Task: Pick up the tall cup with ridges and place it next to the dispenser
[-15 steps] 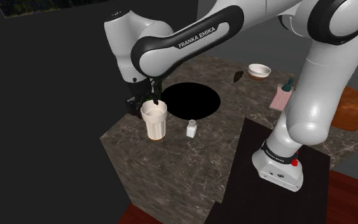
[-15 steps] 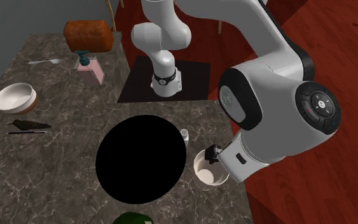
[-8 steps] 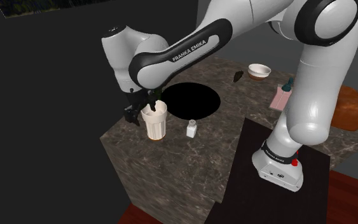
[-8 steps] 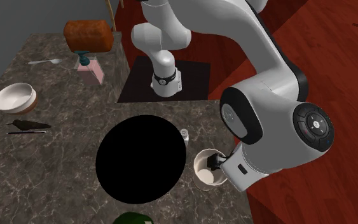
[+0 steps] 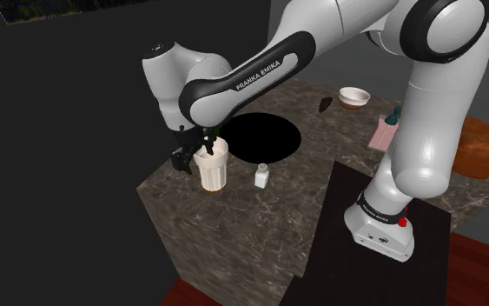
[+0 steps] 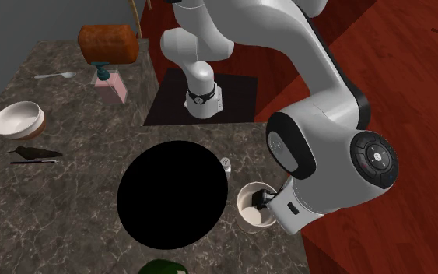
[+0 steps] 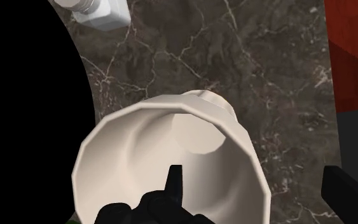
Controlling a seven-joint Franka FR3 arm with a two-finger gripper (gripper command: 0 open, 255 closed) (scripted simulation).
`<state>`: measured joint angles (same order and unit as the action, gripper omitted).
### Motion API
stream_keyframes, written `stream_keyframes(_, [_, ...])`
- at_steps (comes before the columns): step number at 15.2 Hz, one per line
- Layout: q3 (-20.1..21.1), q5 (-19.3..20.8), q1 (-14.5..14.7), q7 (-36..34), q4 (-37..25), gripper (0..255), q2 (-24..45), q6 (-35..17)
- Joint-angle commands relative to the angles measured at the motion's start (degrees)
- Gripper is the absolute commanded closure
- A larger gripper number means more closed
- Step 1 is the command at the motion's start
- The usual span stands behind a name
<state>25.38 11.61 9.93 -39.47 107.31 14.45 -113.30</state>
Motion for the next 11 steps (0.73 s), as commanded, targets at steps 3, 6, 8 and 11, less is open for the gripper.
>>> stream_keyframes(3, [0.0,0.0,0.0,0.0,0.0,255,0.0,0.0])
stream_keyframes(6, [0.0,0.0,0.0,0.0,0.0,255,0.0,0.0])
stream_keyframes(8, [0.0,0.0,0.0,0.0,0.0,255,0.0,0.0])
stream_keyframes(11, [0.0,0.0,0.0,0.0,0.0,255,0.0,0.0])
